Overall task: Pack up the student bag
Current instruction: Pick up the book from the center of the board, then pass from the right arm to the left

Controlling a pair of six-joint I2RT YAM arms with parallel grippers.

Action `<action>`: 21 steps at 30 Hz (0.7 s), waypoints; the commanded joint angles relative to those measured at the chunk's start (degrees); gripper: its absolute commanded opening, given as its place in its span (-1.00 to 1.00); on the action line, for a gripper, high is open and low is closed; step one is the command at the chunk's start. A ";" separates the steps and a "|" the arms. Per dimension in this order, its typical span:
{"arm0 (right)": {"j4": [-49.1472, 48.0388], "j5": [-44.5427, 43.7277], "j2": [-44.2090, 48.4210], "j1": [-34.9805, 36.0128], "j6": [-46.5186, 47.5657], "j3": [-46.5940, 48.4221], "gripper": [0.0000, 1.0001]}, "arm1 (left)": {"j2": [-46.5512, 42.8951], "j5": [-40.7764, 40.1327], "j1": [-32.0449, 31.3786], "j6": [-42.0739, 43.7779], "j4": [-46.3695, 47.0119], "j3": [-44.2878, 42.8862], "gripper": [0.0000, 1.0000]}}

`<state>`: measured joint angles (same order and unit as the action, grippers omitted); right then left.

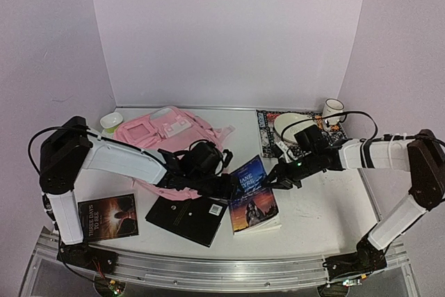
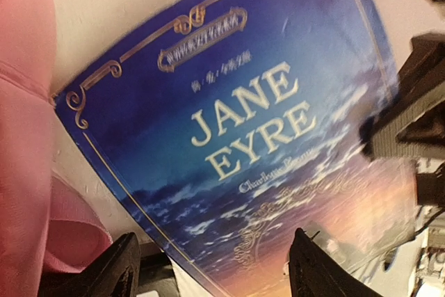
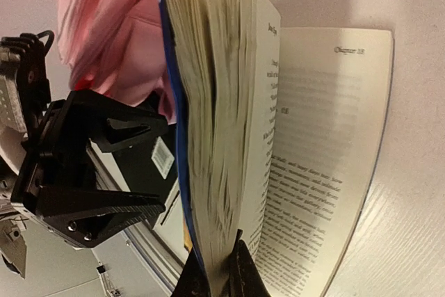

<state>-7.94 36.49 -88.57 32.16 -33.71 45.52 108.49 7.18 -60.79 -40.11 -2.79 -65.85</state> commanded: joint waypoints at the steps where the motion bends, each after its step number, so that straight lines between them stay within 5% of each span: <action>1: -5.24 4.85 7.00 0.55 -1.73 0.35 -1.00 | -7.49 -2.66 1.32 -4.36 8.77 4.16 0.55; 21: -19.90 13.26 13.19 0.54 -10.41 0.62 -1.00 | -9.56 9.85 6.82 -12.43 29.89 14.71 0.78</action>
<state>-15.97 43.05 -78.35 32.73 -40.99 45.04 98.30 12.36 -54.46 -50.50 18.62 -51.04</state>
